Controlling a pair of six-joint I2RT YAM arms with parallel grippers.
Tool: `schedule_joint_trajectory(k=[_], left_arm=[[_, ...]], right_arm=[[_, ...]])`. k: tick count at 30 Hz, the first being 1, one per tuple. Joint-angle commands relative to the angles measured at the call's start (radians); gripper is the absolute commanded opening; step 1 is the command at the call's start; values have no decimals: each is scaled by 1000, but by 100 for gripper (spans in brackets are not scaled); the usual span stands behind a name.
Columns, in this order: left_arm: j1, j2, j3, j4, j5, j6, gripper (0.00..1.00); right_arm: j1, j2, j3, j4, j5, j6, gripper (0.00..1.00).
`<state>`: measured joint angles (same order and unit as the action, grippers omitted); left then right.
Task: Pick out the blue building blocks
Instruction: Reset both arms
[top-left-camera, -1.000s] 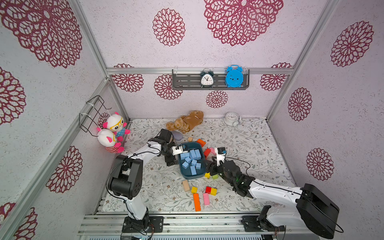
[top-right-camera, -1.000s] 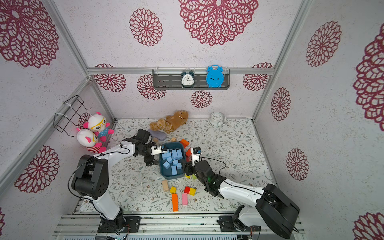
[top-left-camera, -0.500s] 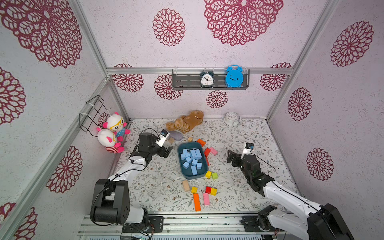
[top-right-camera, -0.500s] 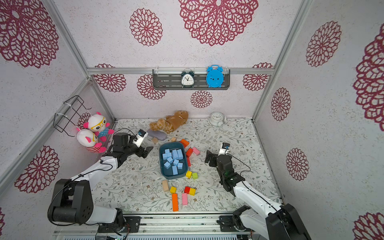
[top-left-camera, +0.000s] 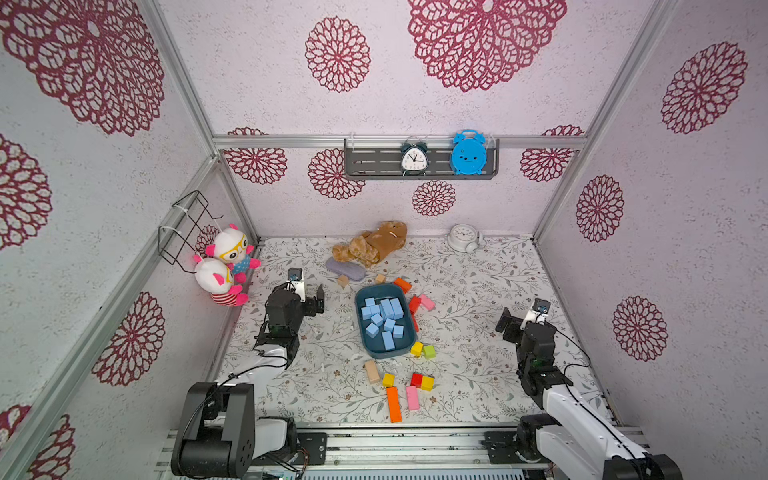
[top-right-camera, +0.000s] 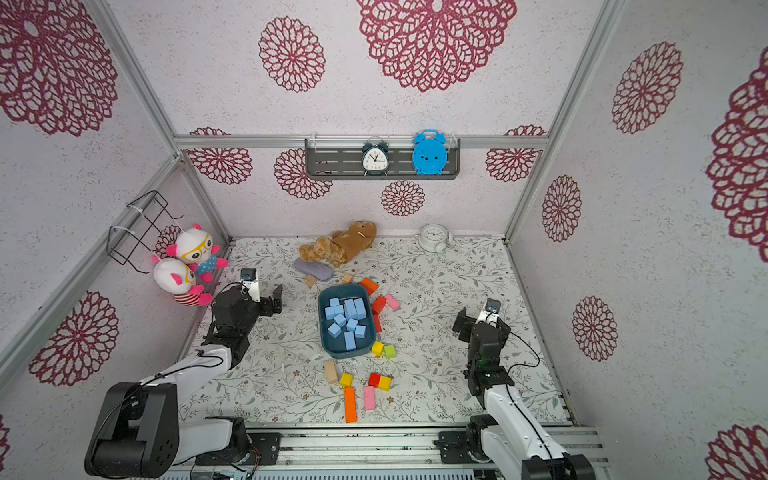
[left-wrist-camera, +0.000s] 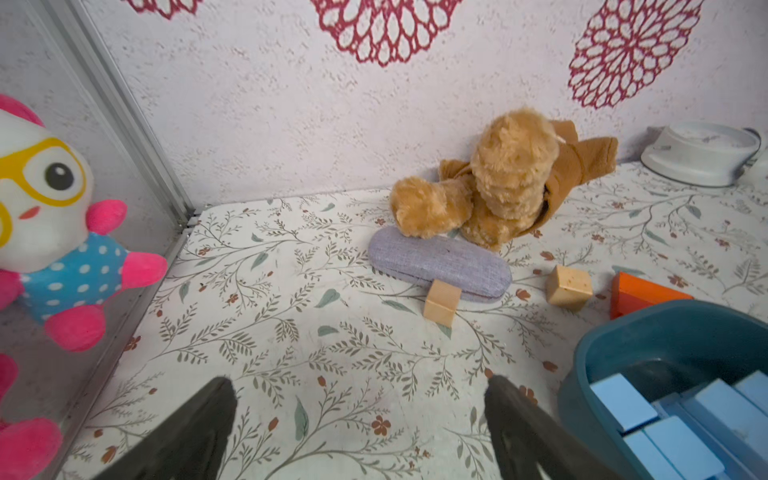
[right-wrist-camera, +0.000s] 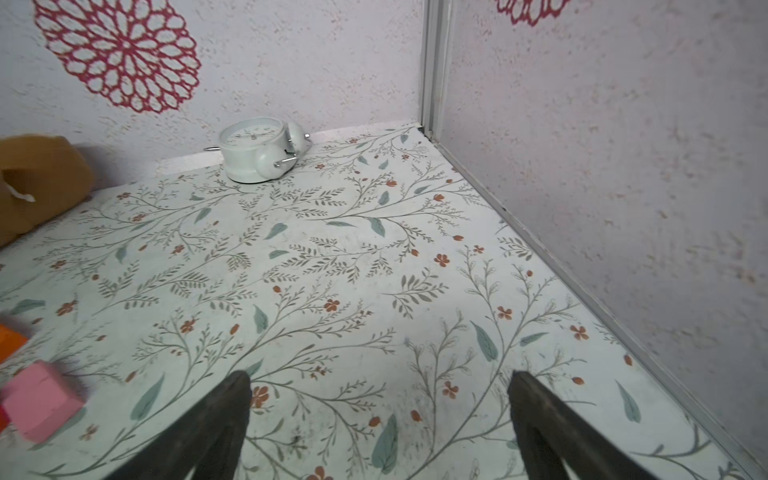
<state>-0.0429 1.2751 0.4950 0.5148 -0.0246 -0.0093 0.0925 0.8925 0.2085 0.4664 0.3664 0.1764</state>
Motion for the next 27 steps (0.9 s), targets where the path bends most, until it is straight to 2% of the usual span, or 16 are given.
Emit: schedule_joint_trajectory(k=[1, 4, 7, 9, 14, 19, 27], left_arm=[[2, -32, -37, 25, -36, -31, 97], [11, 3, -58, 38, -73, -51, 97], [11, 92, -73, 151, -153, -49, 97], [10, 95, -30, 57, -181, -85, 97], [-18, 37, -138, 206, -180, -74, 97], [-72, 68, -111, 193, -270, -25, 97], [-55, 29, -131, 195, -273, -25, 97]], right_arm=[[-61, 66, -37, 210, -70, -69, 99], [-96, 170, -53, 315, -107, -115, 99], [-119, 249, -37, 384, -122, -146, 99], [-126, 286, -42, 465, -144, -179, 99], [-169, 360, -43, 585, -196, -162, 99], [-181, 407, 26, 500, -224, -157, 99], [-180, 389, 5, 521, -234, -159, 99]])
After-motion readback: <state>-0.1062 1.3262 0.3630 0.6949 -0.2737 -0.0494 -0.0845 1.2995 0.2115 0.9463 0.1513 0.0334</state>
